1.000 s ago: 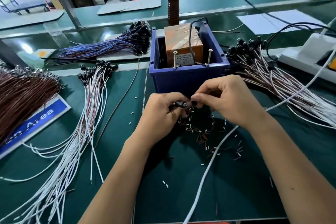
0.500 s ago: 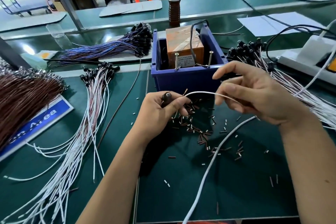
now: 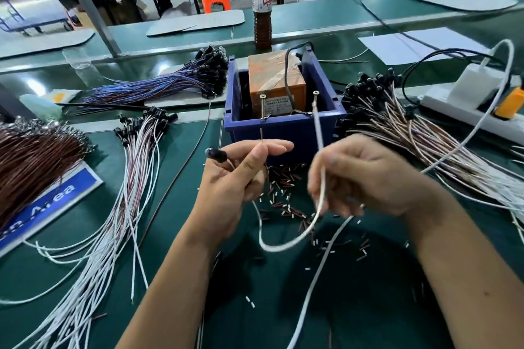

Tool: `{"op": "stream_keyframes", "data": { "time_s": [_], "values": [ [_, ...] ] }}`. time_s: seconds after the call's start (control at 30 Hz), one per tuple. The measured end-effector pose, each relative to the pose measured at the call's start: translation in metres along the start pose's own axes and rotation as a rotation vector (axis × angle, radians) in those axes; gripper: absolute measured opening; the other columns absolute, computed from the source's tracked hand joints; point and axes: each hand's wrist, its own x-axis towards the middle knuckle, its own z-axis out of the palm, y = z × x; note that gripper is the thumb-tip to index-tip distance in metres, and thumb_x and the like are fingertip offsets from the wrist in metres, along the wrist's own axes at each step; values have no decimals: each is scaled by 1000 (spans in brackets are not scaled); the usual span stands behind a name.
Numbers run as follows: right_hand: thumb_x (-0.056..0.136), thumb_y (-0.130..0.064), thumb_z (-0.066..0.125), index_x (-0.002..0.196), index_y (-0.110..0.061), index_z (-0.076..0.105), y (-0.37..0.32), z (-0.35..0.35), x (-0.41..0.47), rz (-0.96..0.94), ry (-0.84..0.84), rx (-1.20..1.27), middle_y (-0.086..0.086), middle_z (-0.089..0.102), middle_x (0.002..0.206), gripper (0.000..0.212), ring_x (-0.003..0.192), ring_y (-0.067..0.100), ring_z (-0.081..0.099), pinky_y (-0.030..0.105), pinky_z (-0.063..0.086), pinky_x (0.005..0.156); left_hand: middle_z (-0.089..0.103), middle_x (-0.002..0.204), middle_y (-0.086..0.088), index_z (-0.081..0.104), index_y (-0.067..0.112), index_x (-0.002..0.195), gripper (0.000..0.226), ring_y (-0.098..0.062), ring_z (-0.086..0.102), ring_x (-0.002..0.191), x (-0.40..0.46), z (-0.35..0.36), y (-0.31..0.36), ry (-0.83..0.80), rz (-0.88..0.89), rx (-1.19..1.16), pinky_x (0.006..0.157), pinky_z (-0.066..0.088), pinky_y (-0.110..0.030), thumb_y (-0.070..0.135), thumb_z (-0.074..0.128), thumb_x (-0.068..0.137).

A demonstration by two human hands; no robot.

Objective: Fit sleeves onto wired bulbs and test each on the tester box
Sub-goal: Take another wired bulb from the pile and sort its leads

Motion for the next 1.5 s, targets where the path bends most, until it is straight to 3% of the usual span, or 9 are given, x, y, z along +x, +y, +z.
{"op": "stream_keyframes", "data": {
  "time_s": [0.13, 0.23, 0.33, 0.43, 0.53, 1.03, 1.27, 1.4, 1.5],
  "values": [
    [109, -29, 53, 94, -9, 76, 16, 21, 17, 145, -88, -245, 12, 76, 79, 33, 52, 11, 63, 17, 45, 42, 71, 128, -17, 78, 16, 105, 25, -6, 31, 47, 0, 3, 2, -64, -29, -1, 45, 28, -18, 33, 60, 102],
    [109, -28, 53, 100, -7, 76, 22, 29, 23, 193, -74, -255, 13, 77, 82, 32, 54, 14, 64, 19, 48, 43, 77, 110, -16, 80, 17, 102, 26, -8, 37, 48, -1, 3, 1, 8, -108, -16, 48, 31, -19, 38, 65, 99],
    [107, -33, 57, 102, -10, 77, 24, 30, 22, 194, -79, -229, 12, 76, 83, 31, 57, 15, 65, 20, 49, 44, 78, 91, -10, 80, 18, 97, 21, -26, 43, 59, 0, 3, -1, 32, -202, -78, 58, 33, -26, 36, 69, 95],
    [105, -33, 62, 98, -16, 76, 22, 24, 21, 120, 91, -149, 11, 73, 82, 23, 57, 14, 61, 20, 45, 41, 71, 78, -3, 78, 13, 96, 21, -9, 39, 42, 0, 0, 2, -105, -260, -301, 45, 36, -12, 33, 72, 93],
    [102, -27, 63, 111, -15, 76, 24, 23, 24, -24, 304, -25, 8, 69, 81, 19, 57, 12, 58, 19, 41, 40, 64, 72, 2, 77, 12, 95, 22, 5, 34, 42, 1, 1, 2, -195, -325, -413, 39, 34, -5, 34, 73, 92],
    [92, -24, 78, 95, -8, 75, 27, 27, 25, -55, 348, -16, 12, 62, 68, 17, 49, 10, 50, 19, 36, 39, 63, 73, 4, 77, 17, 99, 24, 3, 31, 42, 0, 3, 2, -279, -398, -361, 41, 30, -10, 39, 70, 93],
    [99, -7, 67, 88, -8, 69, 26, 28, 25, -132, 523, -38, 6, 51, 54, 11, 38, 10, 40, 18, 32, 36, 68, 73, -3, 80, 14, 92, 22, 1, 35, 41, 0, 4, -1, -130, -429, -343, 39, 23, -11, 29, 63, 93],
    [93, -28, 78, 75, -16, 66, 22, 24, 25, -136, 616, -13, 5, 52, 54, 25, 35, 11, 39, 17, 29, 34, 67, 71, -1, 81, 17, 88, 21, -1, 36, 45, 0, 5, 0, -50, -381, -301, 44, 16, -19, 34, 68, 87],
    [87, -52, 73, 77, -12, 71, 22, 31, 26, 51, 395, -56, 8, 62, 61, 41, 40, 14, 51, 20, 36, 33, 71, 77, -5, 81, 17, 93, 21, -7, 56, 53, 2, 9, -1, 95, -241, -222, 48, 40, -17, 33, 69, 89]
  ]
}}
